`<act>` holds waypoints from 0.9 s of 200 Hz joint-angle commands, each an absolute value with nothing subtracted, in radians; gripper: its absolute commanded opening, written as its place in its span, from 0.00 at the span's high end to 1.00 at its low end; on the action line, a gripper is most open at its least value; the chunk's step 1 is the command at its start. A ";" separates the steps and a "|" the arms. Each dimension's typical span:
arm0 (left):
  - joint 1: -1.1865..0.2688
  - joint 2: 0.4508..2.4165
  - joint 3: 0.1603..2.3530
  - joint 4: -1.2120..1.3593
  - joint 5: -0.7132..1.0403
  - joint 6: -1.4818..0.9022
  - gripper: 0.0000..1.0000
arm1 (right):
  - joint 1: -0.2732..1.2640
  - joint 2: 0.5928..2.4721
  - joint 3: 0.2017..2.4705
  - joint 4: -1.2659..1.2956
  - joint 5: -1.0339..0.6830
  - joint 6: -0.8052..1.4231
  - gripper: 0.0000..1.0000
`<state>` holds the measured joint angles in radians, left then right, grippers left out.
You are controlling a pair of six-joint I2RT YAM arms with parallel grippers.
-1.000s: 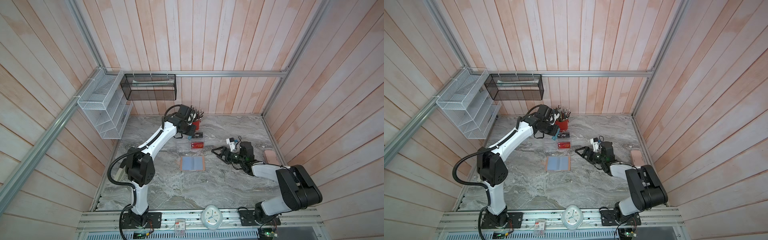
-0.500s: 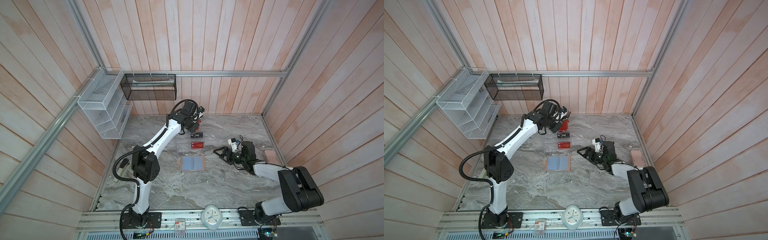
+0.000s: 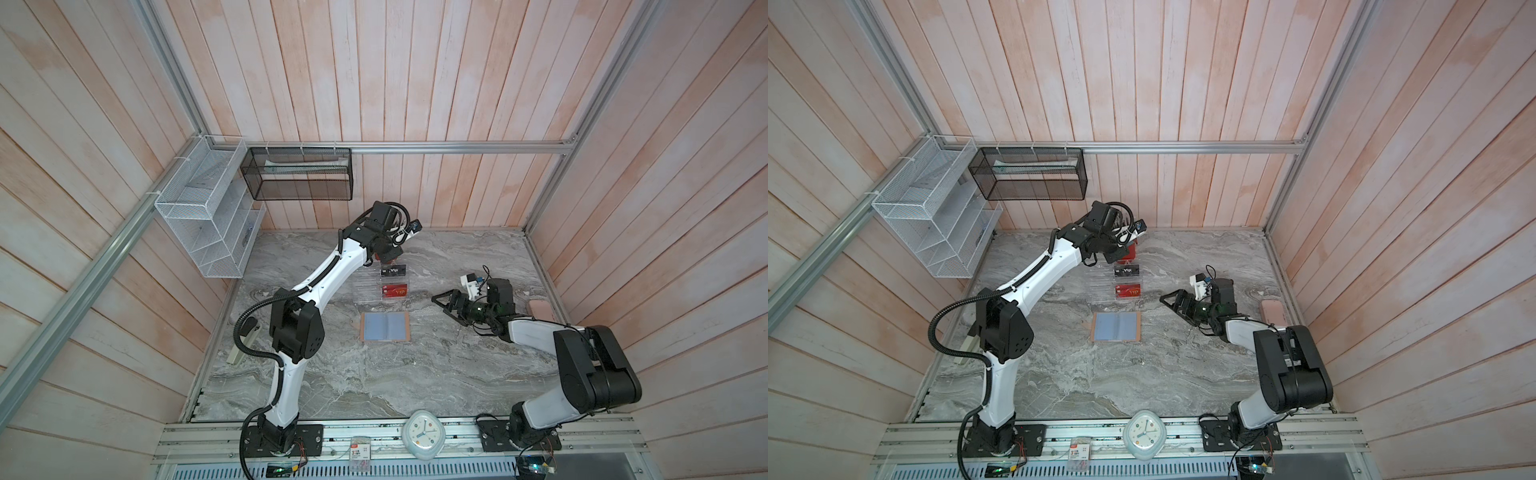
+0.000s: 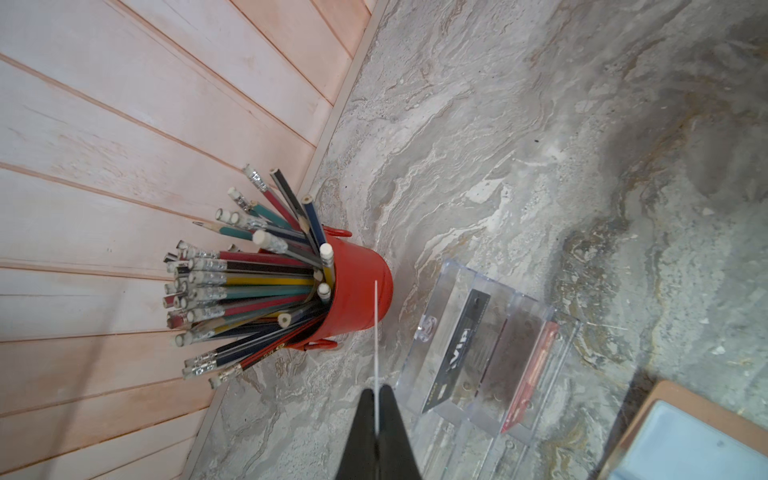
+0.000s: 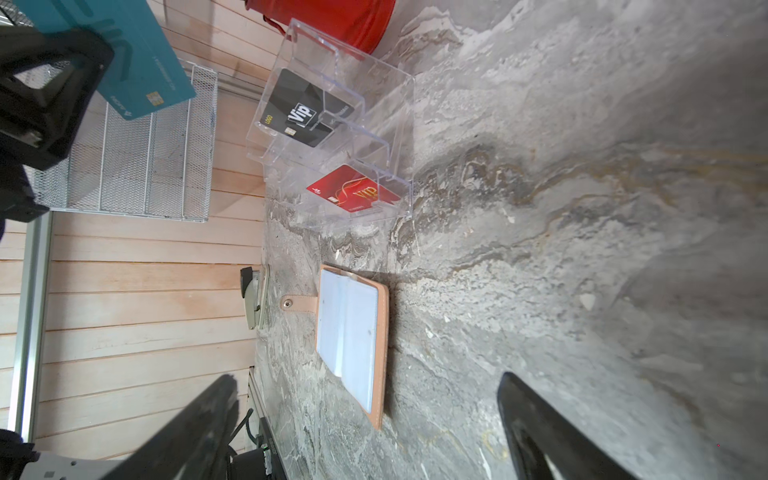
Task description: Take the credit cards out of the card holder
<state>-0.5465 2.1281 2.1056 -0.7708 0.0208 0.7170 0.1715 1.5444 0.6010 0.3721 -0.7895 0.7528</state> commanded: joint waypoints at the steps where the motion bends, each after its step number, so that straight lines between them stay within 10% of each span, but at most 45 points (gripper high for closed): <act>1: -0.564 2.137 2.066 -0.769 0.090 0.820 1.00 | 0.154 1.568 0.622 0.342 -0.816 0.714 0.02; 180: -0.580 2.123 1.973 -0.693 0.076 1.064 1.00 | 0.115 1.676 0.653 0.412 -0.850 0.732 0.02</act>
<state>-0.5797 2.1242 1.9114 -0.7170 0.0925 1.0084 0.1207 1.6482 0.6384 0.3710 -0.8211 0.7155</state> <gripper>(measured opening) 0.047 0.980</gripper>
